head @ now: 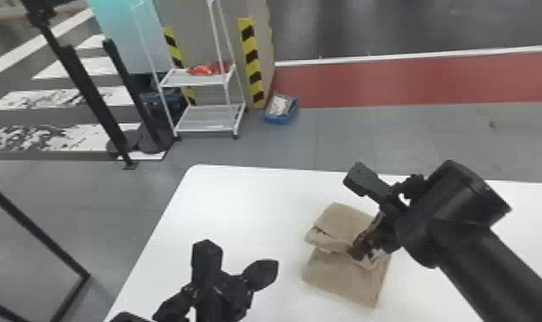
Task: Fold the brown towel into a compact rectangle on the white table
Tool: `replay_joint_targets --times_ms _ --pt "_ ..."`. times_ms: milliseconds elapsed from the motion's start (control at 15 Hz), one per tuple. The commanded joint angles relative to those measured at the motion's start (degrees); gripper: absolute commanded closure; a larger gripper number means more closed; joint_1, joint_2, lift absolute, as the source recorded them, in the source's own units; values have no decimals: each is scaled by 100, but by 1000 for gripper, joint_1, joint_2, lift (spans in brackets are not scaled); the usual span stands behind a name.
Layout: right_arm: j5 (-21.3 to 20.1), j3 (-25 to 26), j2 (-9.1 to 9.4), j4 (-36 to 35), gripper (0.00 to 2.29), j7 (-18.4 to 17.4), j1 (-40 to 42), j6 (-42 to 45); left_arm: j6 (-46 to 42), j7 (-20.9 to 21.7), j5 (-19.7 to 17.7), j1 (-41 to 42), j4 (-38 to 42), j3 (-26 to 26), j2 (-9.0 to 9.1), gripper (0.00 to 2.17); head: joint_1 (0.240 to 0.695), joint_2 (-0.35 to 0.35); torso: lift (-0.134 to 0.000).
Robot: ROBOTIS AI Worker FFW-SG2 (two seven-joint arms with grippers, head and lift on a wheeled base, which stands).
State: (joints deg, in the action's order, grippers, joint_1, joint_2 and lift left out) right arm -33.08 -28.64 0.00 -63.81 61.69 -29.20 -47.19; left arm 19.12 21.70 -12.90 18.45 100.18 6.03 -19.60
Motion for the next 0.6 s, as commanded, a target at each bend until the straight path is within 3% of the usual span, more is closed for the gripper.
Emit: replay_joint_targets --times_ms 0,533 --pt "-75 25 5 -35 1359 1 37 -41 18 9 -19 -140 -42 303 106 1740 695 200 0" --pt "-111 25 5 -61 1359 10 125 30 53 97 -116 -369 -350 997 325 1740 695 77 0"
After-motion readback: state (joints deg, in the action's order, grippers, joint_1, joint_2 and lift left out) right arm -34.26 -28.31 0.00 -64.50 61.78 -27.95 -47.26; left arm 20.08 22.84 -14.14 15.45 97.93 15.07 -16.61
